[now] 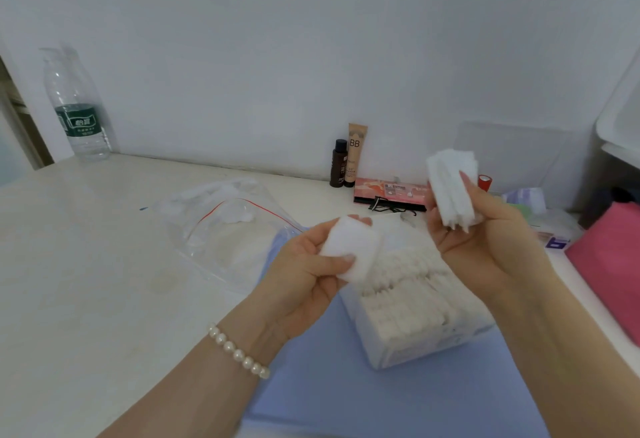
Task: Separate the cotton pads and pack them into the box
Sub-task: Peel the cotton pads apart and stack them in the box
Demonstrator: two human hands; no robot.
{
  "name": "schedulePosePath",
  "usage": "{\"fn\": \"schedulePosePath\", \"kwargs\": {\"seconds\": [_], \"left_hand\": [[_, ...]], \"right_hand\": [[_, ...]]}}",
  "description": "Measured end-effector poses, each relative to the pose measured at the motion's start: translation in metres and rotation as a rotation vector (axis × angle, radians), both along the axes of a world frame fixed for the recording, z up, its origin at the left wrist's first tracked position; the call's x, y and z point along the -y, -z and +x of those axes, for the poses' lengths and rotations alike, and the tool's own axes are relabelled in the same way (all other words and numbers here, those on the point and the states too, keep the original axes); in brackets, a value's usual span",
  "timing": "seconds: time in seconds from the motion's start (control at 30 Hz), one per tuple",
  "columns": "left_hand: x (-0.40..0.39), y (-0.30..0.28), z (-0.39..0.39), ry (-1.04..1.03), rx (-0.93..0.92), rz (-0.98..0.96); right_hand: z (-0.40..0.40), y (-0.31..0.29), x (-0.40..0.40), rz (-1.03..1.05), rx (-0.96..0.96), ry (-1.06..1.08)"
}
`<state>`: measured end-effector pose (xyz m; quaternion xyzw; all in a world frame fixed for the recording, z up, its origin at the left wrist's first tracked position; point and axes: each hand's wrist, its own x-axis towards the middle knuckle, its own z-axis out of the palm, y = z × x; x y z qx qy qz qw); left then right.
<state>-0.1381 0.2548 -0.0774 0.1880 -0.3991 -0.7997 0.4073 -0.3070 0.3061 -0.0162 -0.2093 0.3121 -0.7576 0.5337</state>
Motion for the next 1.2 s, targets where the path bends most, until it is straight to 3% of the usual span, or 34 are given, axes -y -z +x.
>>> {"fn": "schedulePosePath", "kwargs": {"seconds": [0.1,0.27,0.6,0.73,0.97,1.03,1.2], "left_hand": [[0.002,0.002,-0.004,-0.181,-0.068,0.053],[-0.009,0.005,-0.014,-0.323,-0.041,0.027],[-0.016,0.001,-0.017,-0.276,-0.029,0.087],[-0.015,0.002,-0.018,-0.288,-0.066,0.185],[-0.03,-0.002,-0.024,-0.219,-0.119,0.13],[-0.033,0.0,-0.027,-0.257,-0.098,0.081],[-0.039,0.003,-0.03,-0.261,-0.059,-0.007]], "right_hand": [[0.012,-0.002,-0.003,0.036,0.05,-0.04],[0.046,0.014,-0.01,0.11,-0.063,-0.265],[0.058,0.036,-0.004,0.236,-0.558,0.01],[0.057,0.039,-0.002,0.231,-0.638,0.03],[0.062,0.047,-0.002,0.259,-0.72,0.125],[0.065,0.05,-0.002,0.27,-0.822,0.201],[0.074,0.054,-0.008,0.223,-1.309,0.381]]}}
